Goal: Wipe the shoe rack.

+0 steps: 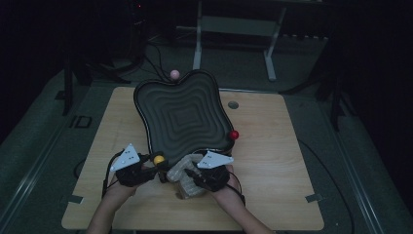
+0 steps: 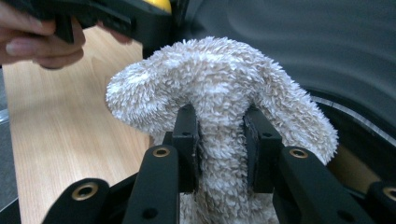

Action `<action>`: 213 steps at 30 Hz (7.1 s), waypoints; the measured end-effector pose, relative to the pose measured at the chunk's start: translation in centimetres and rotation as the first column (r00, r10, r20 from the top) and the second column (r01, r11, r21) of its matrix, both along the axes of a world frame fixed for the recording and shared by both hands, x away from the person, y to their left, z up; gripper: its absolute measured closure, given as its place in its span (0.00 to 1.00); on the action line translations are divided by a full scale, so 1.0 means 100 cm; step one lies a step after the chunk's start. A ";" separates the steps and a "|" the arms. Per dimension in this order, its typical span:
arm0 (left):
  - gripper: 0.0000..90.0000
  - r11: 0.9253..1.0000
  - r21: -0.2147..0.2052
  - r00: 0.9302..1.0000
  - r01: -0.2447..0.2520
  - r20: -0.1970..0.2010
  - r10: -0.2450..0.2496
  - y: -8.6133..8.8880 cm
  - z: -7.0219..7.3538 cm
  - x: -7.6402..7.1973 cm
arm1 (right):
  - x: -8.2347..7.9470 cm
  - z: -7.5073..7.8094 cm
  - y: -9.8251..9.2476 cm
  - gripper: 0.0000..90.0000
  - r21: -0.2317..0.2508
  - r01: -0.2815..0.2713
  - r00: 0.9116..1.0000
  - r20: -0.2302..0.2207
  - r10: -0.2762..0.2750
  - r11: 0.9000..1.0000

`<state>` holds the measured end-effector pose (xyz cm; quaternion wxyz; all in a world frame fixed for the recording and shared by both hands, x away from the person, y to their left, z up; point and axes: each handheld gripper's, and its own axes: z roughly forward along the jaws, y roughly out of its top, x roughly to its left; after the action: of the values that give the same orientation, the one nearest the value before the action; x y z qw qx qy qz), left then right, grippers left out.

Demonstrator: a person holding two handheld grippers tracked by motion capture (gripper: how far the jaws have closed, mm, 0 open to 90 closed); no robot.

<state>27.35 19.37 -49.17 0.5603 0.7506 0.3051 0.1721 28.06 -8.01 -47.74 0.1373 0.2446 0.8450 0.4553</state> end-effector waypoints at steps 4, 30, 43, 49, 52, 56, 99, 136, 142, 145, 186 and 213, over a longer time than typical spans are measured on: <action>0.66 1.000 0.002 1.000 0.000 -0.003 0.000 0.000 0.000 0.000 | 0.003 -0.006 0.005 0.79 -0.003 0.012 1.000 -0.004 -0.012 1.000; 0.66 1.000 0.002 1.000 -0.005 -0.003 0.005 -0.001 0.000 -0.001 | -0.018 -0.017 0.033 0.80 -0.043 -0.082 0.997 -0.012 0.082 0.996; 0.66 1.000 -0.002 1.000 -0.001 -0.004 0.001 0.000 0.000 -0.001 | -0.020 -0.025 0.054 0.80 -0.065 -0.139 0.989 -0.053 0.136 0.988; 0.66 1.000 -0.001 1.000 0.000 -0.005 0.000 0.000 0.000 0.000 | -0.024 -0.009 0.044 0.79 -0.047 -0.132 0.991 -0.001 0.132 0.990; 0.66 1.000 0.001 1.000 0.002 -0.006 -0.002 0.000 0.001 0.000 | -0.018 -0.021 0.041 0.79 -0.076 -0.124 0.992 -0.047 0.121 0.989; 0.66 1.000 0.000 1.000 0.003 -0.005 -0.003 0.000 0.000 0.000 | -0.020 -0.014 0.032 0.79 -0.068 -0.114 0.993 -0.026 0.113 0.991; 0.66 0.999 -0.031 1.000 0.020 -0.015 -0.021 0.002 -0.001 0.001 | 0.020 -0.006 -0.020 0.79 -0.031 0.118 0.993 0.002 -0.118 0.993; 0.66 0.998 -0.050 0.999 0.044 -0.021 -0.045 0.003 -0.003 0.002 | 0.024 0.000 -0.062 0.80 -0.046 0.188 0.982 0.002 -0.188 0.981; 0.66 0.997 -0.054 0.999 0.047 -0.024 -0.048 0.003 -0.003 0.003 | 0.020 0.003 -0.075 0.79 -0.049 0.210 0.978 0.013 -0.210 0.976; 0.66 0.997 -0.054 0.998 0.049 -0.023 -0.050 0.003 -0.003 0.003 | 0.025 0.004 -0.080 0.79 -0.049 0.226 0.974 0.016 -0.225 0.973; 0.66 0.994 -0.080 0.996 0.080 -0.022 -0.082 0.008 -0.005 0.004 | 0.036 -0.046 -0.097 0.80 -0.122 0.249 0.963 -0.076 -0.260 0.961; 0.66 0.993 -0.073 0.995 0.091 -0.020 -0.093 0.008 -0.004 0.004 | 0.065 -0.062 -0.053 0.79 -0.125 0.298 0.952 -0.030 -0.303 0.947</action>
<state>27.79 20.16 -49.61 0.5909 0.7450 0.2826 0.1262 34.54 -13.28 -53.96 0.1985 0.3730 0.8266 0.3718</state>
